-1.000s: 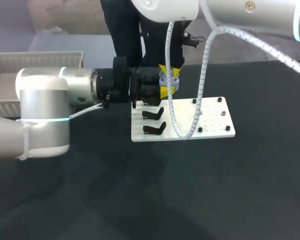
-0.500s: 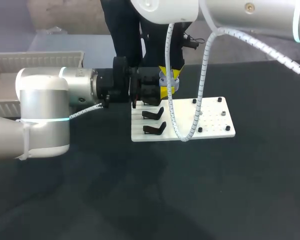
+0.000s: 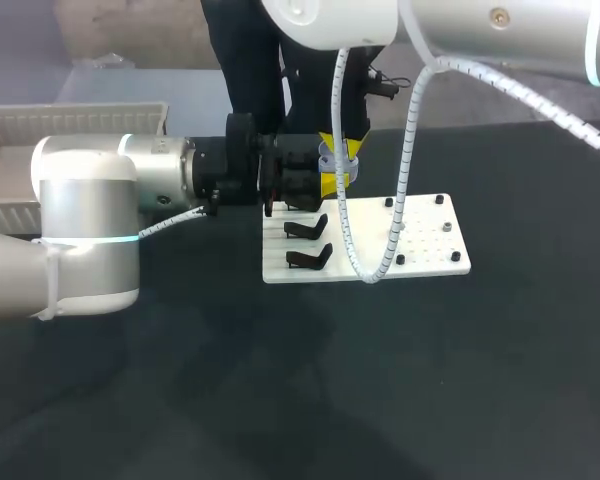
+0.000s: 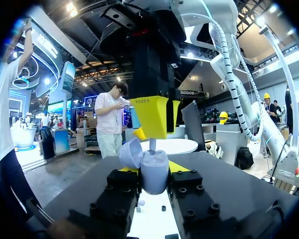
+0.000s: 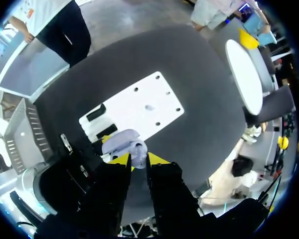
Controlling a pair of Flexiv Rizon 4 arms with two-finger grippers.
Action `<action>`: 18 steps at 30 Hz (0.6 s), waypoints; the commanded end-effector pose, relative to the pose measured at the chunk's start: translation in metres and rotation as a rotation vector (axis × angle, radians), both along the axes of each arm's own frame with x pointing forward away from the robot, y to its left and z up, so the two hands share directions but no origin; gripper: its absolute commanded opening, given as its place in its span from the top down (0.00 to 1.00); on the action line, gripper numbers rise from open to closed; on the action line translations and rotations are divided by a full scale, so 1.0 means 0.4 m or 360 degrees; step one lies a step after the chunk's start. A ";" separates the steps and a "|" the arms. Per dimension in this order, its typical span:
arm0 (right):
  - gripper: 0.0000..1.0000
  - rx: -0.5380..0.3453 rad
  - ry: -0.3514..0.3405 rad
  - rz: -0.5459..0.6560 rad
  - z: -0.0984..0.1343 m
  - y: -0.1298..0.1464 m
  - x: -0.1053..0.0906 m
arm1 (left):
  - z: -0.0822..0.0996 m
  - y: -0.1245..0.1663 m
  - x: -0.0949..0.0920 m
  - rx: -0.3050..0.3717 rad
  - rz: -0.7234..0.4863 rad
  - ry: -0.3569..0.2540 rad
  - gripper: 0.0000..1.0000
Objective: Pick up each earbud case from the left stands, insert the matching earbuds, close the lid, and place the case in the box.
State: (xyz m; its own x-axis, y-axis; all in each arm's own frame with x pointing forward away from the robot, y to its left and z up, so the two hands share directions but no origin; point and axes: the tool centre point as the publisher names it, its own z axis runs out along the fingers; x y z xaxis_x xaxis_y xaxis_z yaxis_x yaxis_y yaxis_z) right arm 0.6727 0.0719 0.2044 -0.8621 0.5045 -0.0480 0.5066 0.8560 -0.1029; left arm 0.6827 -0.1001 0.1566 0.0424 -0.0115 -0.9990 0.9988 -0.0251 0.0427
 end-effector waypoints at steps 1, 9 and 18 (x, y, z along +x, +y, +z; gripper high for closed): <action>1.00 -0.0002 0.0005 0.0001 -0.003 0.000 0.003 | -0.002 -0.001 -0.001 -0.0007 0.0006 -0.0006 1.00; 1.00 0.0003 0.0013 0.0002 -0.009 0.000 0.005 | -0.002 -0.001 -0.001 -0.0007 0.0006 -0.0006 1.00; 1.00 0.0005 0.0016 0.0003 -0.016 -0.001 0.005 | -0.002 -0.001 -0.001 -0.0007 0.0006 -0.0006 1.00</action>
State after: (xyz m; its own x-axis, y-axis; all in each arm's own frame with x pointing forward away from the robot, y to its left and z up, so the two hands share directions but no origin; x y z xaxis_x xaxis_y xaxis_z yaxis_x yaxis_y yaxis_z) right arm 0.6734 0.0709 0.1994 -0.8631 0.5035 -0.0391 0.5047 0.8571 -0.1028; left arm 0.6825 -0.1003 0.1565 0.0425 -0.0115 -0.9990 0.9988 -0.0255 0.0428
